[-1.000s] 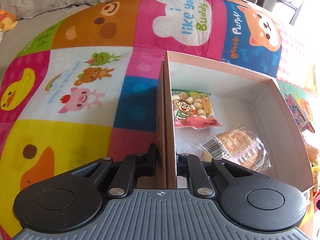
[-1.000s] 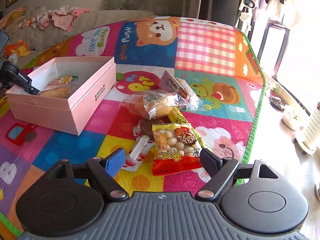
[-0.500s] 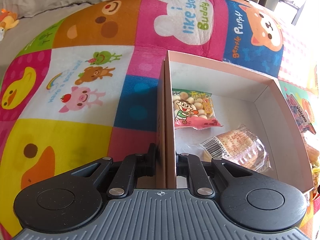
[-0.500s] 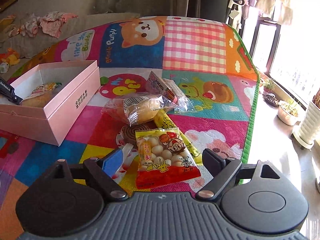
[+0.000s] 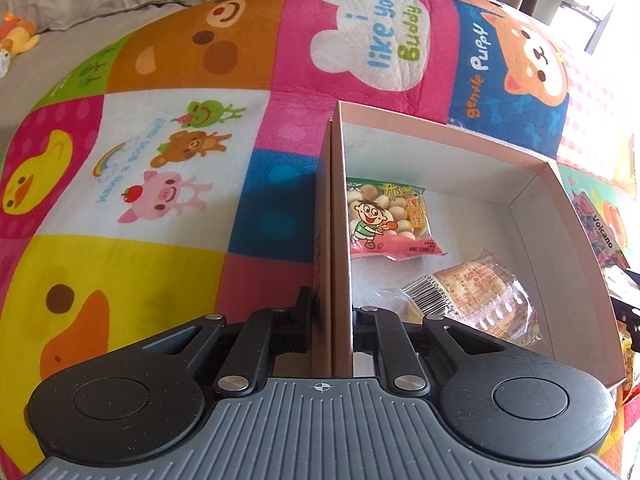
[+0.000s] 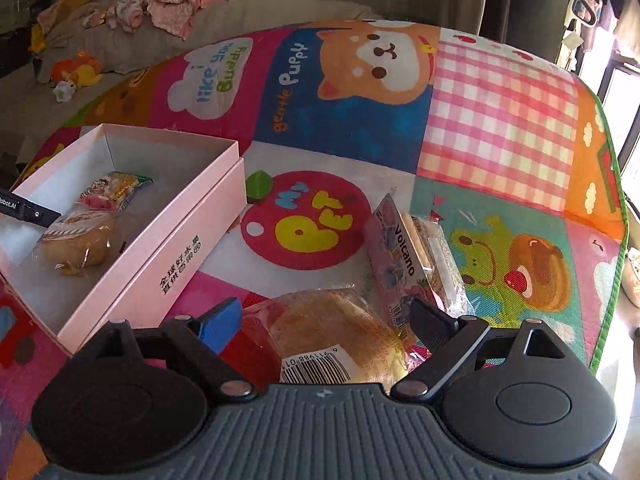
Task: Organize objects
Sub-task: 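Grasp the wrapped round bun bag with the right gripper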
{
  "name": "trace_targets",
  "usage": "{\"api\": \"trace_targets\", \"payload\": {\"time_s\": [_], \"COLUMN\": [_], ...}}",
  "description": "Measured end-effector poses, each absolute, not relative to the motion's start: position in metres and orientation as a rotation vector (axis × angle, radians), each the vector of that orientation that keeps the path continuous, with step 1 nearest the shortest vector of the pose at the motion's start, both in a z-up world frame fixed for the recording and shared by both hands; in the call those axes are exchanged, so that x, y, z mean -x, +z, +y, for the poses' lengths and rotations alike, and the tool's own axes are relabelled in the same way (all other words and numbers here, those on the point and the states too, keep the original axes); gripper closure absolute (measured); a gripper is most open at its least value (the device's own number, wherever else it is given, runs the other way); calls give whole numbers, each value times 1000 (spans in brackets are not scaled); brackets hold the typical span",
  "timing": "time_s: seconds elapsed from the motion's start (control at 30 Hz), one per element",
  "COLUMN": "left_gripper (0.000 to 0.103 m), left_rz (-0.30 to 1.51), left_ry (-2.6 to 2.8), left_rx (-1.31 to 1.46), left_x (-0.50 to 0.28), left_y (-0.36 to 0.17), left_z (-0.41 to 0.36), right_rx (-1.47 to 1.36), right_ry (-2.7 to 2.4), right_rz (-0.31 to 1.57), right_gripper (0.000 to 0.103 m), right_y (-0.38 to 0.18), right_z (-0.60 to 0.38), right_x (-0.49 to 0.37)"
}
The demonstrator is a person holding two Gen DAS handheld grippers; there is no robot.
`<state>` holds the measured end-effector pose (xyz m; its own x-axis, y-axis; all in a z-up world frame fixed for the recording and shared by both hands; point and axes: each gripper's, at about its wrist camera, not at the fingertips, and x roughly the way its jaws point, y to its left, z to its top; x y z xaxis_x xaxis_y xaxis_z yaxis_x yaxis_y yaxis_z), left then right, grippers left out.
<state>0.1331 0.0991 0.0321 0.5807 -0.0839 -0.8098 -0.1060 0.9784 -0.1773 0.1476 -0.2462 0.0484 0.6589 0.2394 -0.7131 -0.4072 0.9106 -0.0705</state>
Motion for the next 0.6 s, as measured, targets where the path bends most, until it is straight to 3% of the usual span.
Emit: {"api": "trace_targets", "payload": {"time_s": [0.07,0.23,0.33,0.4,0.43,0.6], "left_gripper": [89,89,89,89,89,89], "left_rz": [951,950,950,951,951,949], "left_ry": [13,14,14,14,14,16], "left_rx": [214,215,218,219,219,221], "left_x": [-133,-132,-132,-132,-132,-132], "left_y": [32,32,32,33,33,33], "left_z": [99,99,99,99,99,99], "right_rx": [229,159,147,165,158,102], "right_ry": [364,324,293,302,331,441], "right_rz": [776,783,810,809,806,803], "right_gripper": [46,47,45,27,24,22], "right_y": [51,65,62,59,58,59], "right_z": [-246,-249,-245,-240,-239,-236], "right_x": [-139,-92,-60,-38,-28,1]}}
